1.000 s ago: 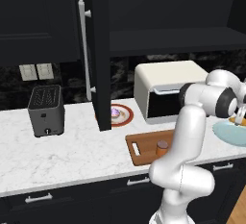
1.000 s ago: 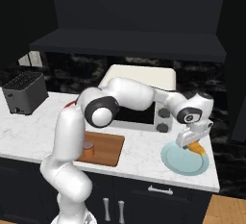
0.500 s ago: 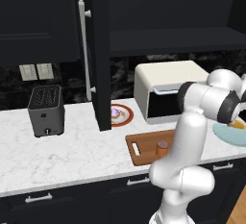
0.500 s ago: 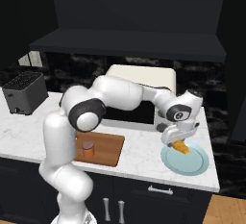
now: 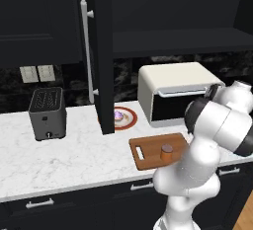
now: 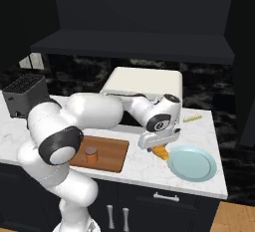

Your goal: From the different types of pastries on the counter, select a croissant and place it on the cutting board. Then retrieve a jar of jam from the cabinet and place it alongside the croissant on the cutting board.

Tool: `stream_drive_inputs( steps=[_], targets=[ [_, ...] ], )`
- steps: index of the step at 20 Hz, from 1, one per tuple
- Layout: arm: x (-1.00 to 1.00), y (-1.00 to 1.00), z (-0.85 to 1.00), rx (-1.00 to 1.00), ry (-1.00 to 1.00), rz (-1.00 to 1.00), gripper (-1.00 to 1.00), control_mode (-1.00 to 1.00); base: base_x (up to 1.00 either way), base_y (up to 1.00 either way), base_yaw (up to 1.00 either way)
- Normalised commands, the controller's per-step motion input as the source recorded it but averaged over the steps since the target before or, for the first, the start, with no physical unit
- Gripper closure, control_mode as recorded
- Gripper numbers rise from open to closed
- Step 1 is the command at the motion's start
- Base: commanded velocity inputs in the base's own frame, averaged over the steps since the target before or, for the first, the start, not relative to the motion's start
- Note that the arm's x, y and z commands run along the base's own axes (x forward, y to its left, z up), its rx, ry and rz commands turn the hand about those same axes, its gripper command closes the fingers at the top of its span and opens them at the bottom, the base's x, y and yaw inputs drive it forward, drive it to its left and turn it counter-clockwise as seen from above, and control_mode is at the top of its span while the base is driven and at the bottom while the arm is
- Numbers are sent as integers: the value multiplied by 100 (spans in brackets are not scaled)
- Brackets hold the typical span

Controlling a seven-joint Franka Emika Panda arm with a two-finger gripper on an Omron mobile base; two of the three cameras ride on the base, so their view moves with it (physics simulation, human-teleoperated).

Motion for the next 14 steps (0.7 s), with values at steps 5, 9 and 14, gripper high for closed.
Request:
stream_drive_inputs(
  steps=[5, 9, 14],
  targets=[
    [-38, 100, 13, -1, -26, 0, 100, -100, 0, 0, 0],
    [-19, 100, 26, 0, -23, 0, 100, -100, 0, 0, 0],
    [-13, 82, 16, 0, -18, -1, 100, -100, 0, 0, 0]
  ],
)
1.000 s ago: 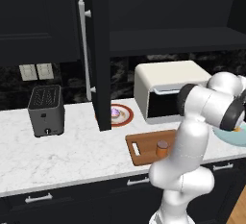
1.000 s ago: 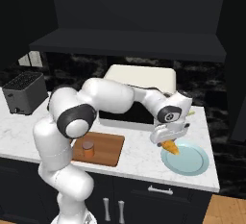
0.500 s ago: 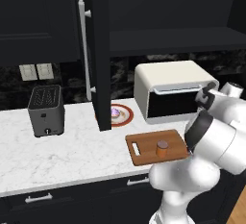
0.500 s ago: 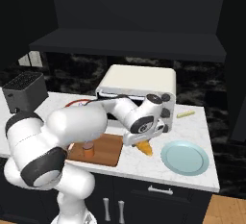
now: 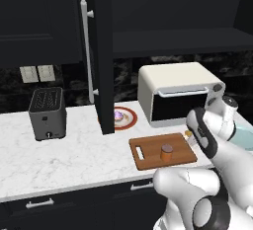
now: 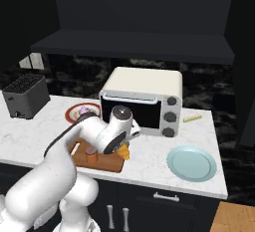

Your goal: From the different types of pastries on the counter, select a croissant and place it on the cutting board. Then retrieve a jar of jam from the cabinet and place it alongside the croissant on the cutting board.

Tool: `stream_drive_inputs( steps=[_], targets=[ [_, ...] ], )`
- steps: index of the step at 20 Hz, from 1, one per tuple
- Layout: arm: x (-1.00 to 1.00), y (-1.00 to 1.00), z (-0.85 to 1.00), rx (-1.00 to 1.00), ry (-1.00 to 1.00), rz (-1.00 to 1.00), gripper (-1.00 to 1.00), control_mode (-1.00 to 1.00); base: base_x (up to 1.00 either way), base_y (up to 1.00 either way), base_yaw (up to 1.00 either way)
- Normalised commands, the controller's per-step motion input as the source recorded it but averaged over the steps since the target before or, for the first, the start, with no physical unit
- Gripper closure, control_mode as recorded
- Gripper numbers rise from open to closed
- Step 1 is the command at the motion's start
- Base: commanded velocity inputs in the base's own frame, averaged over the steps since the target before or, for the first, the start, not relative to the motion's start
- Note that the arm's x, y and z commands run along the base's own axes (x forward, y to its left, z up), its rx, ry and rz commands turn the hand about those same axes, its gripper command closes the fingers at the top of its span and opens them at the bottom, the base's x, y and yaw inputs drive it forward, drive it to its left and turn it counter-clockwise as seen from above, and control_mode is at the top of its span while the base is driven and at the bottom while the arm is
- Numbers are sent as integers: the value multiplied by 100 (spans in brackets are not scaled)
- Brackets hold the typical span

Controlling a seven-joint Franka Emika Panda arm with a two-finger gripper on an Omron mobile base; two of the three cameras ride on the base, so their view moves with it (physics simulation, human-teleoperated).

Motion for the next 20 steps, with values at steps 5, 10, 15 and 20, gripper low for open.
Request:
stream_drive_inputs(
  steps=[5, 10, 15, 20],
  targets=[
    [28, 45, 0, -3, -6, 0, 100, -100, 0, 0, 0],
    [85, 0, 0, -1, -1, 0, 100, -100, 0, 0, 0],
    [7, 0, -1, 0, -2, 2, 100, -100, 0, 0, 0],
    [-8, 3, -79, -4, 3, 0, 100, -100, 0, 0, 0]
  ],
)
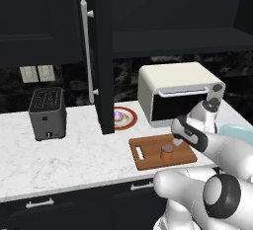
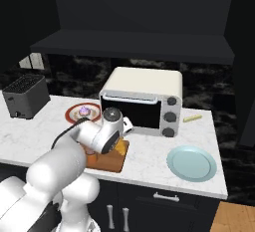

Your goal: From the different types of pastries on the counter, select a croissant and place it on the cutting board. Then retrieve a jar of jam from the cabinet and place it alongside the croissant on the cutting board.

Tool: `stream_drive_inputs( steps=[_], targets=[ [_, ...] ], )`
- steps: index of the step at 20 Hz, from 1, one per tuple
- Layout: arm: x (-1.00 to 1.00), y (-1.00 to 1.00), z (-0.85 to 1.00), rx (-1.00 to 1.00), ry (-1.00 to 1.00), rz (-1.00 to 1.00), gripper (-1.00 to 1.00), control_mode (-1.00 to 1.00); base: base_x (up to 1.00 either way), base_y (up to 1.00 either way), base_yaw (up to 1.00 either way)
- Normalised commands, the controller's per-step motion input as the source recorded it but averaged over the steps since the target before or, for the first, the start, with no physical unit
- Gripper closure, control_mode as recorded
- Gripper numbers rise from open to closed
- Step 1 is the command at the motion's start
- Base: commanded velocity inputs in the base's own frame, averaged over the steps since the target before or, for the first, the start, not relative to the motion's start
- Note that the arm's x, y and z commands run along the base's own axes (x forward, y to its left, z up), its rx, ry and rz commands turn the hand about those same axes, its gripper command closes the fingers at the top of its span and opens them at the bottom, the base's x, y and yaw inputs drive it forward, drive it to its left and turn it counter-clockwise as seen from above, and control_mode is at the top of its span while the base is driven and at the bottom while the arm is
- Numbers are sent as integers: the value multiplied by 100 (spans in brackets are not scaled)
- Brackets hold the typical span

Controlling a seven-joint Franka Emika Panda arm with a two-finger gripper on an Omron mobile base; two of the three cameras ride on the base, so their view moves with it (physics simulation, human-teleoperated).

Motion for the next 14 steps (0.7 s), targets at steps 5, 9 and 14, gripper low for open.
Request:
stream_drive_inputs(
  steps=[5, 9, 14],
  targets=[
    [0, 0, -3, 6, 0, 0, 100, -100, 0, 0, 0],
    [3, 38, -11, 2, 1, -2, 100, -100, 0, 0, 0],
    [0, 73, -37, 0, 6, -1, -100, -100, 0, 0, 0]
  ],
)
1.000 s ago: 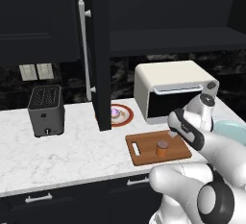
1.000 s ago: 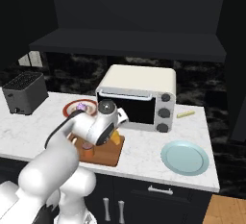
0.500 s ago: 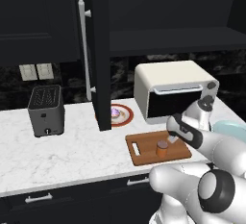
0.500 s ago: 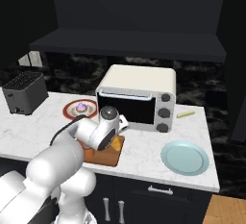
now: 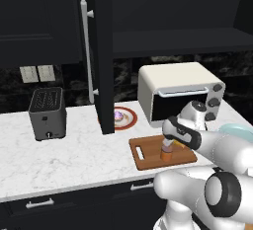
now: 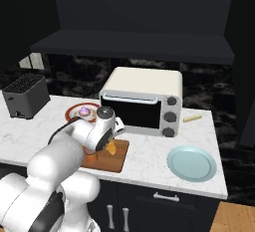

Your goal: From the different types of pastries on the counter, select a croissant and place it on the cutting board. Then retrieve a jar of jam from the cabinet and place it alongside the croissant on the cutting board.

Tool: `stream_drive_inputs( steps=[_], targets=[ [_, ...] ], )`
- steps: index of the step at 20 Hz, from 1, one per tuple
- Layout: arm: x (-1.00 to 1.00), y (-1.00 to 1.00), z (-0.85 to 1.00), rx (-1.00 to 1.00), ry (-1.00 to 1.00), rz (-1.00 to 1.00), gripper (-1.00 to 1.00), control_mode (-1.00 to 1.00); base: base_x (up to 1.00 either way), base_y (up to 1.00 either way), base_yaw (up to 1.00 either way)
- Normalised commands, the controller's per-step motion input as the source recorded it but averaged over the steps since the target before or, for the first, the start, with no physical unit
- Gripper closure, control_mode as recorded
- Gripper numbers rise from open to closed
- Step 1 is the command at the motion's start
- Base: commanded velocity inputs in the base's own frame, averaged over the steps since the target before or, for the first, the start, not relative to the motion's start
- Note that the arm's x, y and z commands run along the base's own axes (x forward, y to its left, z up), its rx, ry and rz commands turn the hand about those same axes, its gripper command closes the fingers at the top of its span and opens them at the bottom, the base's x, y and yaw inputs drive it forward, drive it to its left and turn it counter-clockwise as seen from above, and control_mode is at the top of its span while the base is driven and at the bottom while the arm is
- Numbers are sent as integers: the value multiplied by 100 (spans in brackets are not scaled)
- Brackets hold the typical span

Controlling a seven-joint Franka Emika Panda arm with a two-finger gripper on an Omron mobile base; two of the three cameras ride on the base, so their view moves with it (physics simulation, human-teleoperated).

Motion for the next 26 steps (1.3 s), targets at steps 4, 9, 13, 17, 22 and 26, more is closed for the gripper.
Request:
stream_drive_inputs(
  steps=[4, 9, 13, 17, 22, 26],
  targets=[
    [0, 43, -29, 0, 4, -1, -100, -100, 0, 0, 0],
    [0, 1, -14, 0, 2, 0, -100, -100, 0, 0, 0],
    [0, 0, -1, 1, 0, 0, -100, -100, 0, 0, 0],
    [0, -6, 56, 9, 0, 0, -100, -100, 0, 0, 0],
    [2, -10, 22, 6, 1, 0, -100, -100, 0, 0, 0],
    [-19, -59, 12, 0, 0, 1, -100, -100, 0, 0, 0]
  ],
)
